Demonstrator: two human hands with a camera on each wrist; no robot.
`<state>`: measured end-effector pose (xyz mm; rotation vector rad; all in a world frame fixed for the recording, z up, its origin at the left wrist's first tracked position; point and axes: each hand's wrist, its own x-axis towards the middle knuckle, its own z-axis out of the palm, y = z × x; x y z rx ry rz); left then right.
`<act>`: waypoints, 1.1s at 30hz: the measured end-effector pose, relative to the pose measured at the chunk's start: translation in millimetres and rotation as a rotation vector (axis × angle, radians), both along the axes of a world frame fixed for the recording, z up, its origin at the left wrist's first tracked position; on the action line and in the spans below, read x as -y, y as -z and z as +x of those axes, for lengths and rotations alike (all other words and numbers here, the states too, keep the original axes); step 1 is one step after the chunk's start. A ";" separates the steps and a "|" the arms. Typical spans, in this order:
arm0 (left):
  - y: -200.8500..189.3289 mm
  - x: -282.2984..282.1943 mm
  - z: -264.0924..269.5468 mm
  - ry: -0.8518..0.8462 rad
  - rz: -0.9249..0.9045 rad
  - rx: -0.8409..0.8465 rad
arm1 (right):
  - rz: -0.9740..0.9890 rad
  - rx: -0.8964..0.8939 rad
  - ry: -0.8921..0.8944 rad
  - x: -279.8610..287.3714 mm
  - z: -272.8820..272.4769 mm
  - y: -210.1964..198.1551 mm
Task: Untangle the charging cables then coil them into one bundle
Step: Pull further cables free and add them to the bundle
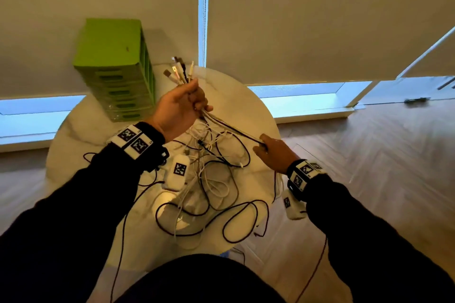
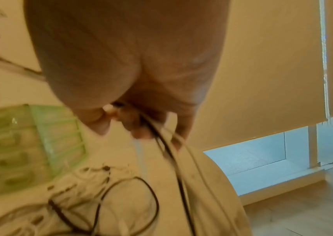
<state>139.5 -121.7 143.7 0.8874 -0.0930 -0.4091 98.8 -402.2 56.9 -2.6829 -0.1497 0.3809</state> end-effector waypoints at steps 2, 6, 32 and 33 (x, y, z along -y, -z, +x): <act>-4.0 -3.8 5.8 -0.140 -0.007 -0.016 | 0.035 0.105 -0.014 -9.5 -4.0 12.2; -1.2 -9.6 18.5 -0.358 0.050 -0.047 | 0.051 -0.087 -0.277 -54.2 -25.1 27.5; 105.0 -24.3 43.6 -0.378 0.569 -0.247 | 0.162 -0.131 -0.156 -129.8 196.9 112.1; 108.5 -24.2 45.5 -0.386 0.559 -0.255 | 0.114 -0.150 -0.105 -133.7 202.2 118.1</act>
